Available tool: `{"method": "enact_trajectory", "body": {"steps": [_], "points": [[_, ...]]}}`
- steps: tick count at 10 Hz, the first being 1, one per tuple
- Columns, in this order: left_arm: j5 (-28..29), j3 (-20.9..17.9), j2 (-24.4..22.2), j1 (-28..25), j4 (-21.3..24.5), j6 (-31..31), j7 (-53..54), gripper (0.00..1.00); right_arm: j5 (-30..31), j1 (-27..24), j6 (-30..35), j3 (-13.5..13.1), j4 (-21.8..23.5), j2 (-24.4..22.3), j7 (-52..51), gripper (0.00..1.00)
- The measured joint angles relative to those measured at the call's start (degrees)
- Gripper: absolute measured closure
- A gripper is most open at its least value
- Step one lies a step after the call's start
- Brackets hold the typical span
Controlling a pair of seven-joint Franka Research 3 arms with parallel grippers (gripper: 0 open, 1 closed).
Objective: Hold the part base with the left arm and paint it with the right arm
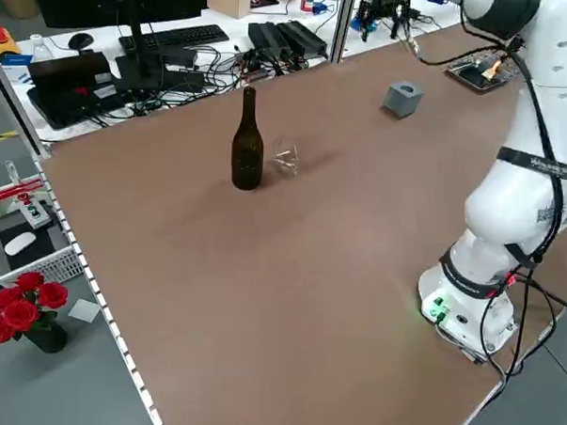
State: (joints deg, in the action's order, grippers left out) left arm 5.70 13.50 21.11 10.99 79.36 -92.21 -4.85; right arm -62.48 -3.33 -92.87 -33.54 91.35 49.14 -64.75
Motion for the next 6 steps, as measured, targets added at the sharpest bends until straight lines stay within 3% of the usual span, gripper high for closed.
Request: {"method": "enact_trajectory", "body": {"steps": [2, 4, 6], "points": [[3.76, -0.06, -4.39, -4.15, 0.07, 4.37, -0.67, 0.00, 0.00, -0.01, -0.31, -0.02, -0.22, 0.64, 0.08, 0.82], [2.17, 0.19, -9.39, -11.50, 0.06, 5.28, -0.46, 0.00, 0.00, -0.02, -1.15, -0.14, -0.59, 0.73, 0.18, 0.80], [-1.98, 0.23, -15.04, -18.46, 0.18, 8.45, 0.06, 0.00, 0.00, -0.03, -1.58, -0.48, -1.25, 0.79, 0.21, 0.69]]}}
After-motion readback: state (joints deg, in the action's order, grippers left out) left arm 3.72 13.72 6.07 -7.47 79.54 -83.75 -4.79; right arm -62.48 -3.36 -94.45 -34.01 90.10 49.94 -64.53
